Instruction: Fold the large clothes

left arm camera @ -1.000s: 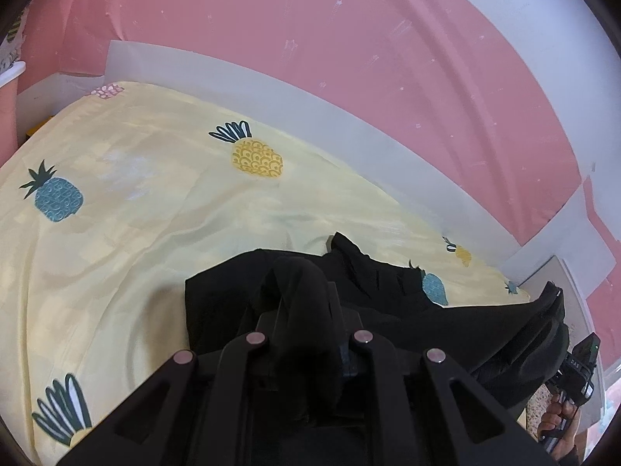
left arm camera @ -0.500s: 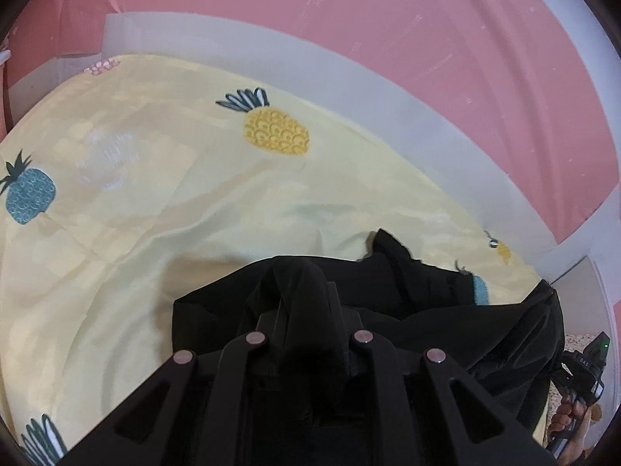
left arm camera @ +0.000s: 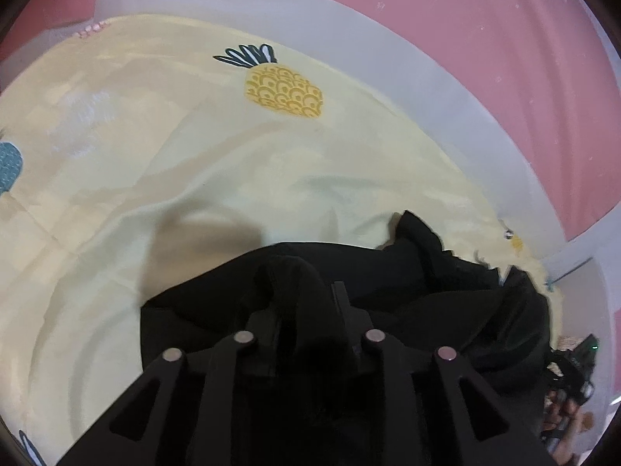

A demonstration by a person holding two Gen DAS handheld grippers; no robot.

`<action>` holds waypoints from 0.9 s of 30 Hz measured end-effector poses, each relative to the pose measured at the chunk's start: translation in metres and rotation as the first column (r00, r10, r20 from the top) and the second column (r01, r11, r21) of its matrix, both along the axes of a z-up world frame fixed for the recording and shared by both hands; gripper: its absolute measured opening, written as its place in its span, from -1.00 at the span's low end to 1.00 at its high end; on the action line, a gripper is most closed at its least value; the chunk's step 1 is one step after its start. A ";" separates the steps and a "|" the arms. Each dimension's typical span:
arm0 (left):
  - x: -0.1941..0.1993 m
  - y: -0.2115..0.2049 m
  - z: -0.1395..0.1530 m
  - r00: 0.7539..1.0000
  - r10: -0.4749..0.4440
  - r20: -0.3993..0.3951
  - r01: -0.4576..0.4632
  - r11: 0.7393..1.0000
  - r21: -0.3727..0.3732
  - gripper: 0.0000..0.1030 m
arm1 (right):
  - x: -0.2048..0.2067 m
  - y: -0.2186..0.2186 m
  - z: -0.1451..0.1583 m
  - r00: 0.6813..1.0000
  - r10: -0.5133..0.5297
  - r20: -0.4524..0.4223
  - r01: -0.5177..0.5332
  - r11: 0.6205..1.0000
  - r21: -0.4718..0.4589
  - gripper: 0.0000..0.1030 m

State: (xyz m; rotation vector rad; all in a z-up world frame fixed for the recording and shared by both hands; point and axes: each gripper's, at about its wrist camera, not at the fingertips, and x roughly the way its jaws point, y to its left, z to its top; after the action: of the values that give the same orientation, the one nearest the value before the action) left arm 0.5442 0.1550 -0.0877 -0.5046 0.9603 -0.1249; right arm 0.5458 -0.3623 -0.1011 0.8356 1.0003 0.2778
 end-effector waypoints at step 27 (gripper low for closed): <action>0.011 0.032 0.012 0.998 -0.030 0.056 0.035 0.995 -0.088 0.58 | 0.017 0.003 0.009 0.986 0.135 0.102 -0.111 0.970 -0.215 0.20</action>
State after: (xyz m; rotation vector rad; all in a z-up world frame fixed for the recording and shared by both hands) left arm 0.5556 0.1873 -0.0754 -0.5650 0.9127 -0.2110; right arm 0.5631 -0.3588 -0.0917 0.5609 0.9553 0.3178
